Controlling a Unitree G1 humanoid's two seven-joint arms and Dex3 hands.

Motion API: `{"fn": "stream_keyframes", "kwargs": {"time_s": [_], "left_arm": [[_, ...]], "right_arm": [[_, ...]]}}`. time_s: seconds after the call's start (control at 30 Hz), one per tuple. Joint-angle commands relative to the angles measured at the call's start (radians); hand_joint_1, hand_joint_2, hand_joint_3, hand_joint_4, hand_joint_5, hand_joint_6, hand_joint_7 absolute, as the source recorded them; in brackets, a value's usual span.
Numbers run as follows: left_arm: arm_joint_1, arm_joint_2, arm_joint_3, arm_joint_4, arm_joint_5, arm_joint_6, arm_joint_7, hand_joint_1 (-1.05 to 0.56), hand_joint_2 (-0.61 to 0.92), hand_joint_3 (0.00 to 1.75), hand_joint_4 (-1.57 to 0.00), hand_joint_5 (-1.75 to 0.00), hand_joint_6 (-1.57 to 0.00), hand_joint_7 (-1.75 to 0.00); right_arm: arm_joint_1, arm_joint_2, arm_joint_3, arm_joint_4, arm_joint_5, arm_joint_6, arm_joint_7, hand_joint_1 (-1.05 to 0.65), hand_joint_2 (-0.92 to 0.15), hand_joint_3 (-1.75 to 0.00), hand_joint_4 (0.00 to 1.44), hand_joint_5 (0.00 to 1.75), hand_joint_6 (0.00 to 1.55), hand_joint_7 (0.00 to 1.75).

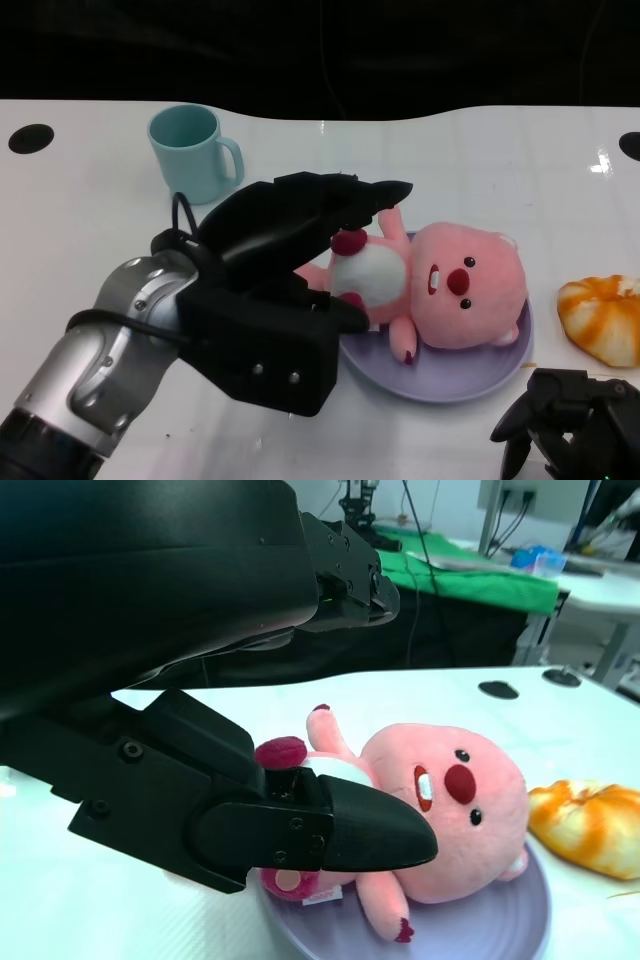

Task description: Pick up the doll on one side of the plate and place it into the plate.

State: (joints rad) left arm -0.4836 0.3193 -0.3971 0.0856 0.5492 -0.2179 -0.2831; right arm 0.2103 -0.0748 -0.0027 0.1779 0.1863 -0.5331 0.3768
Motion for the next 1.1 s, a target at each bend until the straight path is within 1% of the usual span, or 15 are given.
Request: {"fn": "stream_keyframes", "kwargs": {"time_s": [0.03, 0.2, 0.3, 0.37, 0.47, 0.5, 0.53, 0.57, 0.63, 0.77, 0.83, 0.9, 1.0, 1.03, 1.1], "left_arm": [[0.046, 0.027, 0.05, -0.01, -0.032, -0.051, 0.044, -0.74, 0.92, 0.35, -0.31, -0.25, -0.3, -0.11], [0.116, 0.012, 0.113, 0.009, -0.121, -0.116, 0.075, -0.51, 0.92, 0.15, -0.52, -0.4, -0.55, -0.15], [0.148, -0.007, 0.152, 0.038, -0.225, -0.162, 0.062, -0.4, 0.92, 0.1, -0.55, -0.55, -0.67, -0.13], [0.163, -0.017, 0.176, 0.071, -0.291, -0.214, 0.058, -0.28, 0.91, 0.1, -0.56, -0.81, -0.78, -0.18], [0.196, -0.024, 0.206, 0.09, -0.367, -0.252, 0.047, -0.25, 0.9, 0.14, -0.58, -1.01, -0.86, -0.25], [0.209, -0.027, 0.214, 0.088, -0.392, -0.253, 0.041, -0.24, 0.89, 0.18, -0.59, -1.07, -0.89, -0.33], [0.228, -0.033, 0.224, 0.083, -0.421, -0.254, 0.036, -0.21, 0.79, 0.38, -0.6, -1.14, -0.84, -0.53], [0.24, -0.037, 0.231, 0.079, -0.44, -0.256, 0.032, -0.19, 0.68, 0.58, -0.62, -1.17, -0.81, -0.67], [0.28, -0.054, 0.249, 0.069, -0.506, -0.254, 0.017, -0.15, 0.53, 0.9, -0.67, -1.21, -0.79, -0.85], [0.366, -0.102, 0.279, 0.009, -0.609, -0.196, 0.017, -0.11, 0.42, 1.2, -0.77, -1.26, -0.79, -1.05], [0.409, -0.126, 0.292, -0.029, -0.682, -0.143, 0.002, -0.08, 0.44, 1.29, -0.78, -1.35, -0.77, -1.18], [0.443, -0.143, 0.304, -0.071, -0.747, -0.075, -0.01, -0.09, 0.53, 1.19, -0.77, -1.43, -0.74, -1.28], [0.487, -0.161, 0.325, -0.146, -0.856, 0.058, -0.027, -0.11, 0.61, 1.06, -0.77, -1.53, -0.71, -1.35], [0.511, -0.164, 0.332, -0.185, -0.898, 0.123, -0.021, -0.11, 0.62, 1.04, -0.76, -1.54, -0.71, -1.35], [0.55, -0.167, 0.343, -0.241, -0.945, 0.209, -0.016, -0.1, 0.62, 1.12, -0.75, -1.63, -0.7, -1.38]], "right_arm": [[0.003, -0.012, -0.012, -0.004, 0.001, 0.006, -0.005, -0.96, -0.92, -0.36, 1.04, 1.32, 1.06, 0.93], [0.001, -0.012, -0.012, -0.002, 0.0, 0.007, -0.006, -0.95, -0.92, -0.36, 1.04, 1.32, 1.05, 0.94], [0.0, -0.013, -0.012, -0.004, -0.004, 0.007, -0.009, -0.95, -0.92, -0.36, 1.04, 1.33, 1.05, 0.95], [-0.001, -0.014, -0.012, -0.001, -0.008, 0.003, -0.01, -0.95, -0.92, -0.37, 1.04, 1.34, 1.05, 0.96], [-0.004, -0.016, -0.012, 0.004, -0.005, 0.0, -0.005, -0.94, -0.92, -0.38, 1.03, 1.34, 1.03, 0.98], [-0.004, -0.016, -0.012, 0.004, -0.005, 0.0, -0.005, -0.93, -0.92, -0.38, 1.03, 1.35, 1.03, 0.98], [-0.003, -0.015, -0.012, 0.002, -0.002, 0.005, -0.006, -0.93, -0.92, -0.38, 1.02, 1.35, 1.03, 0.98], [-0.003, -0.015, -0.012, 0.0, 0.0, 0.009, -0.006, -0.93, -0.92, -0.38, 1.02, 1.35, 1.03, 0.99], [-0.004, -0.015, -0.012, 0.003, -0.002, 0.007, -0.007, -0.93, -0.92, -0.38, 1.02, 1.35, 1.02, 0.99], [-0.006, -0.015, -0.012, 0.004, -0.006, 0.008, -0.01, -0.93, -0.92, -0.39, 1.02, 1.36, 1.02, 1.0], [-0.005, -0.016, -0.012, 0.001, -0.007, 0.012, -0.012, -0.93, -0.92, -0.39, 1.02, 1.37, 1.01, 1.01], [-0.005, -0.016, -0.011, 0.0, -0.008, 0.012, -0.012, -0.93, -0.92, -0.39, 1.02, 1.37, 1.01, 1.01], [-0.004, -0.016, -0.01, -0.003, -0.005, 0.016, -0.011, -0.93, -0.92, -0.39, 1.01, 1.37, 1.01, 1.02], [-0.004, -0.015, -0.009, -0.005, -0.001, 0.02, -0.01, -0.93, -0.92, -0.39, 1.01, 1.37, 1.01, 1.02], [-0.005, -0.014, -0.009, -0.007, 0.0, 0.024, -0.01, -0.93, -0.92, -0.38, 1.01, 1.37, 1.01, 1.02]]}}
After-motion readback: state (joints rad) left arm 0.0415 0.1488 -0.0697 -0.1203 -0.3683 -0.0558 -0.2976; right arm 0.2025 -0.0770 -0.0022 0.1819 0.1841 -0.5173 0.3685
